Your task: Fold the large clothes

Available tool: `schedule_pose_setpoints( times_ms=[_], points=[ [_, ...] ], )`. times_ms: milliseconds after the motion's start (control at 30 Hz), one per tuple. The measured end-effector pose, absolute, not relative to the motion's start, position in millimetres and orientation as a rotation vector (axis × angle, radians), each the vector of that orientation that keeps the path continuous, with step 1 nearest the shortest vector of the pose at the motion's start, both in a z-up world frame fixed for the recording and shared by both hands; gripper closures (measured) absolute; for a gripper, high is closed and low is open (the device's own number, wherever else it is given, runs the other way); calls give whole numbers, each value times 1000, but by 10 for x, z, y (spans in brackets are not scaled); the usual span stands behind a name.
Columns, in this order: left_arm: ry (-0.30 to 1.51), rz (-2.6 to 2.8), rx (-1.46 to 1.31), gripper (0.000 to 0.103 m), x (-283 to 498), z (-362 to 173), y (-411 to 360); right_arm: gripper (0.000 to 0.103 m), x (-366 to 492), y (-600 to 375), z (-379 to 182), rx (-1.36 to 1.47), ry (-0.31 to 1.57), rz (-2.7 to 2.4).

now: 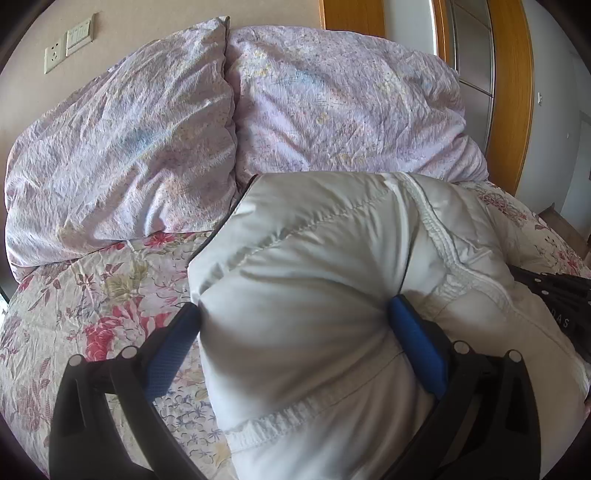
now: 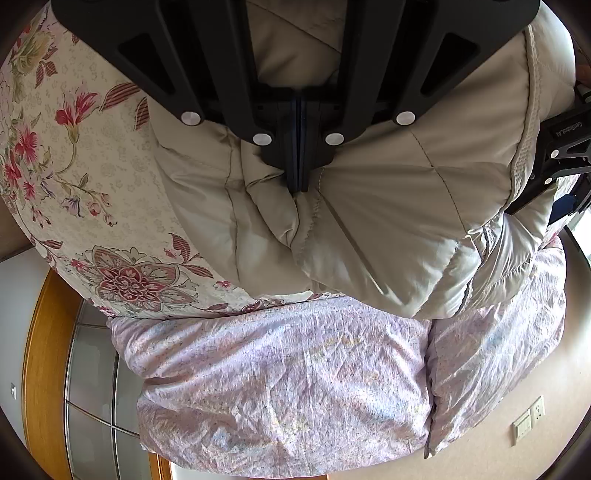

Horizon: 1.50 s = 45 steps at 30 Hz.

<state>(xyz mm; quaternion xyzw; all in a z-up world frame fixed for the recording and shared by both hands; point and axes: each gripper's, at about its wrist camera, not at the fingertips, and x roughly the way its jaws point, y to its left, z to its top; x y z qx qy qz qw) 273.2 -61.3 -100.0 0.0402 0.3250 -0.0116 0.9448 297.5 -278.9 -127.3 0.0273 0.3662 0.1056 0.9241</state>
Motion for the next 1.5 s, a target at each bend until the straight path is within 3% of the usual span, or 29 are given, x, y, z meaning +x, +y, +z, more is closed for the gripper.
schedule_pose_setpoints(
  times_ms=[1433, 1500],
  points=[
    [554, 62, 123, 2, 2529, -929, -640, 103, 2944, -2776, -1140, 59, 764, 193],
    [562, 57, 104, 2, 2478, -893, -589, 98, 2910, -2840, -1067, 107, 788, 208]
  ],
)
